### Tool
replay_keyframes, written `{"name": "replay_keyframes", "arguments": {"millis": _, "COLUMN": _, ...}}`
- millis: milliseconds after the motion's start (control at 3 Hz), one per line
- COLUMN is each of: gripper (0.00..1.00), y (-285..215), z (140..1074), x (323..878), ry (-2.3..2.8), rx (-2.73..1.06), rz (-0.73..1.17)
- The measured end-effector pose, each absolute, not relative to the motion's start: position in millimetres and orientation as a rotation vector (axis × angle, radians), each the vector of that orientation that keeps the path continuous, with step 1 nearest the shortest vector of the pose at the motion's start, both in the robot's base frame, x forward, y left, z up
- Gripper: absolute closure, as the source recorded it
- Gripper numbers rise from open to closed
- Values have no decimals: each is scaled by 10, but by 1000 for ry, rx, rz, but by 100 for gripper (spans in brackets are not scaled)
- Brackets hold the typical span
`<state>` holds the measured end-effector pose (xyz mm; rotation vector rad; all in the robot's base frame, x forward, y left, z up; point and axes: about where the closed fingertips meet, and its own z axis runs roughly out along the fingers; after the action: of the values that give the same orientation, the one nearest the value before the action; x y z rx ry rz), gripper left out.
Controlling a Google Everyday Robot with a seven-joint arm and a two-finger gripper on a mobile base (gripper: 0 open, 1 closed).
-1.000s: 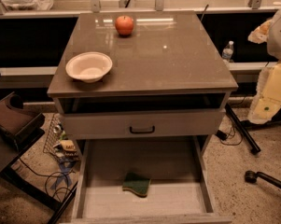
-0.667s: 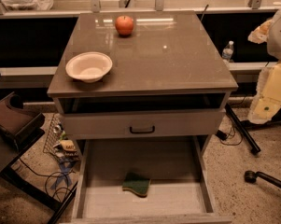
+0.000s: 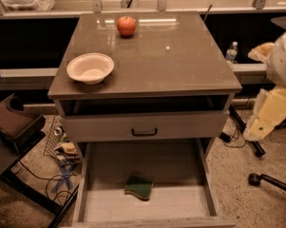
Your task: Pick sponge from middle drawer and place on counter
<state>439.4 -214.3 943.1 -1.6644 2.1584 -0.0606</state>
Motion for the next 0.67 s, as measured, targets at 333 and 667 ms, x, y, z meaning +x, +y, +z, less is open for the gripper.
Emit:
{"name": "replay_keyframes", "arguments": {"millis": 333, "gripper": 0, "y": -2097, "z": 8928, "x": 4359, "ry": 2064, "rx": -1616, "rz": 54}}
{"name": "replay_keyframes", "arguments": {"millis": 667, "gripper": 0, "y": -1947, "z": 8426, "x": 4446, "ry": 1949, "rx": -1555, "rz": 158}}
